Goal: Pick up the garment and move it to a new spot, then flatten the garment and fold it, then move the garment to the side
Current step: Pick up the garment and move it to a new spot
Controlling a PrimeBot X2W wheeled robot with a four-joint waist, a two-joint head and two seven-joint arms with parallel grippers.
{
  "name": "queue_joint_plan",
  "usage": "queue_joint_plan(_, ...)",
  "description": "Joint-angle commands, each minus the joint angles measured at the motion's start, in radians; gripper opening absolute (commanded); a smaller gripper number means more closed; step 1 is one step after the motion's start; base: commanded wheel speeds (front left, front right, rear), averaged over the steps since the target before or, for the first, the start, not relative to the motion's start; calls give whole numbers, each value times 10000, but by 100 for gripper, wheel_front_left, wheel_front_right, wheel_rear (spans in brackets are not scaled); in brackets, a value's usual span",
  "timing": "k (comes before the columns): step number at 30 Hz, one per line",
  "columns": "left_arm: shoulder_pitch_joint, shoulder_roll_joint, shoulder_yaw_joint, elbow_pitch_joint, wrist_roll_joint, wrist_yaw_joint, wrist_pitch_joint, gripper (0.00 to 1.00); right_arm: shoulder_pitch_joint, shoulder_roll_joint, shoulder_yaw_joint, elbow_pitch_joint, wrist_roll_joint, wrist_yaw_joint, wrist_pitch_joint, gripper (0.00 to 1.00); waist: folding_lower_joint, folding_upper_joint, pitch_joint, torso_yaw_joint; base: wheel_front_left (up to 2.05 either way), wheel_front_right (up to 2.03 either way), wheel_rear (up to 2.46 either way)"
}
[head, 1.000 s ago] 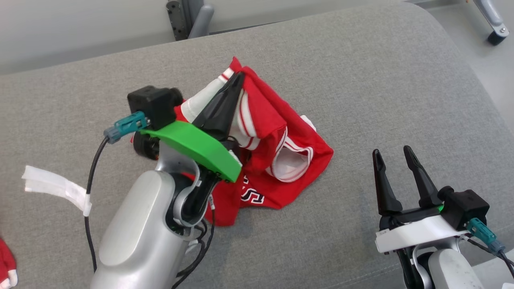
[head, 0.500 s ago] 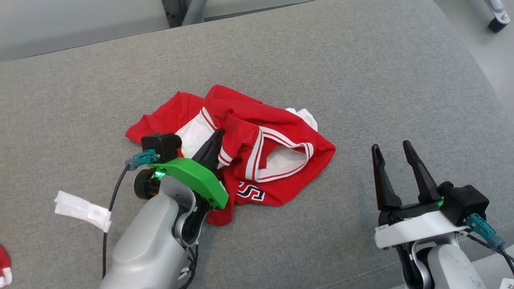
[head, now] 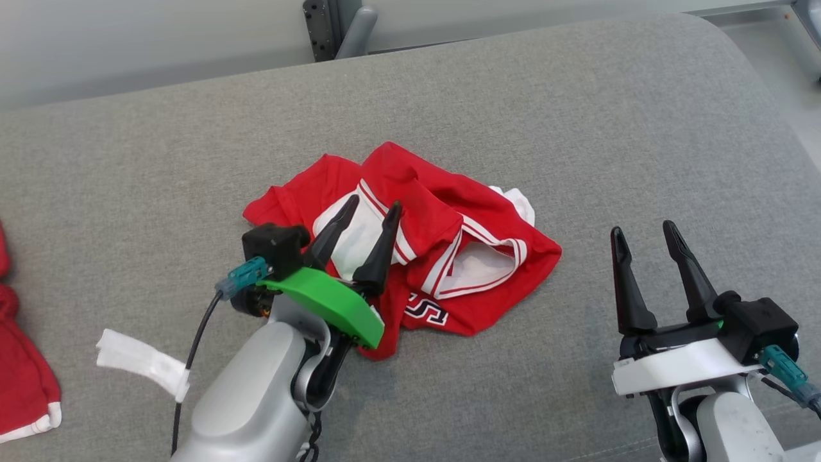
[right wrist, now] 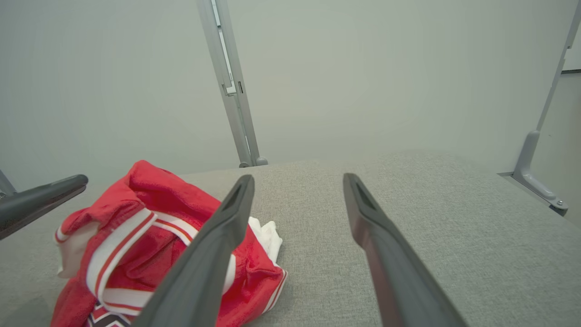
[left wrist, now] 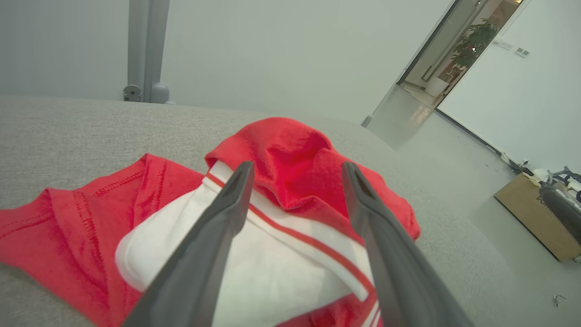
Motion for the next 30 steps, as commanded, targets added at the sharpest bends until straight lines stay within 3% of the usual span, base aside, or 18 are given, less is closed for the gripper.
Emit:
queue_joint_plan(1, 236, 212, 23, -158, 184, 106, -120, 100, 149, -28, -77, -92, -83, 3, -31, 100, 0, -1, -255, 241, 0, 0, 0)
queue_joint_plan(13, 2773, 1409, 792, -2107, 1248, 1301, -506, 100, 697, -114, -505, -689, -660, 3, -31, 100, 0, -1, -1119, 1075, 0, 0, 0)
queue_joint_plan(20, 4734, 1630, 2666, -3140, 2294, 1691, -502, 100, 1104, -257, -554, -618, -699, 3, -31, 100, 0, -1, -1459, 1403, 0, 0, 0)
queue_joint_plan(30, 6277, 812, 4686, -3737, 3701, 1126, -504, 100, 1606, -345, -720, -267, -760, 3, -33, 100, 0, -1, -1664, 1704, 0, 0, 0)
